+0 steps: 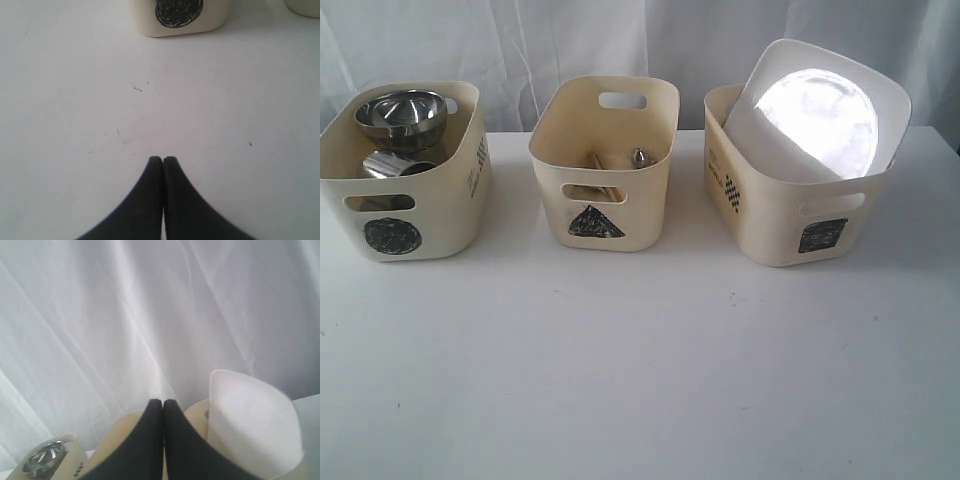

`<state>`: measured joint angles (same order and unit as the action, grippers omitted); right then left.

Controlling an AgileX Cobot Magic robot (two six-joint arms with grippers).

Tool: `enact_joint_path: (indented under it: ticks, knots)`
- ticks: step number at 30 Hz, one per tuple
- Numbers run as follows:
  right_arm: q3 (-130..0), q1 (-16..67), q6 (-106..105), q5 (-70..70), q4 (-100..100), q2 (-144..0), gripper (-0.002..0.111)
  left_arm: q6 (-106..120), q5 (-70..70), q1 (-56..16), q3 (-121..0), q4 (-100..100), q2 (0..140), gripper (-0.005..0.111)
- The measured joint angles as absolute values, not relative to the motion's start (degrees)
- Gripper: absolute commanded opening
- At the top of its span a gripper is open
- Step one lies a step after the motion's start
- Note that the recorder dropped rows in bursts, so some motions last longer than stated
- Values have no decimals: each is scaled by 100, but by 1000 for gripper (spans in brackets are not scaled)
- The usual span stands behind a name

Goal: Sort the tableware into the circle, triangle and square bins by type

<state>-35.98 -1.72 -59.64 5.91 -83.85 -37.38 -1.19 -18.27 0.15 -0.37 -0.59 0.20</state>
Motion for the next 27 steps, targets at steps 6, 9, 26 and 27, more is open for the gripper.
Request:
enact_joint_path:
  ticks: [6, 9, 26, 27]
  knots:
    - [-3598, -172, -5918, 943, -8385, -3715, 0, -119, -1827, 15, -37, -59, 20, 0]
    - [-3598, -172, -5918, 886, -8385, -3715, 0, -119, -1827, 15, -37, -59, 20, 0]
    - [-143, -329, -1978, -1808, -2327, -915, 0, -119, -1827, 15, -37, -59, 20, 0]
    - [-86, -405, -1866, -1688, -2238, -701, 0, -119, -1827, 15, -37, -59, 20, 0]
